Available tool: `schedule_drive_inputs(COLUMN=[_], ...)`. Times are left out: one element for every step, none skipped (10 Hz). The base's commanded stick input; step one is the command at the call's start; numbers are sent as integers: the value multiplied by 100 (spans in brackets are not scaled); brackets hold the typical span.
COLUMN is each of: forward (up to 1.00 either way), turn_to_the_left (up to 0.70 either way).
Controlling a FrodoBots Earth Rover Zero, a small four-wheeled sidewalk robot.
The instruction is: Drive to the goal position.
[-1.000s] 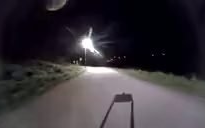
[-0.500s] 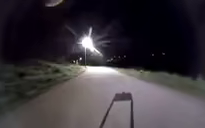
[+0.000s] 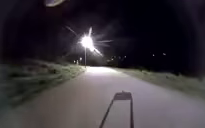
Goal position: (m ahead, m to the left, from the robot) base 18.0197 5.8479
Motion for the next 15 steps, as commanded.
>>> schedule_drive_inputs(forward=[70,70,70,70,70,70,70,70,70,70,70,70,70,70,70], turn_to_the_left=[0,0,0,0,0,0,0,0,0,0,3,13,14,14,14])
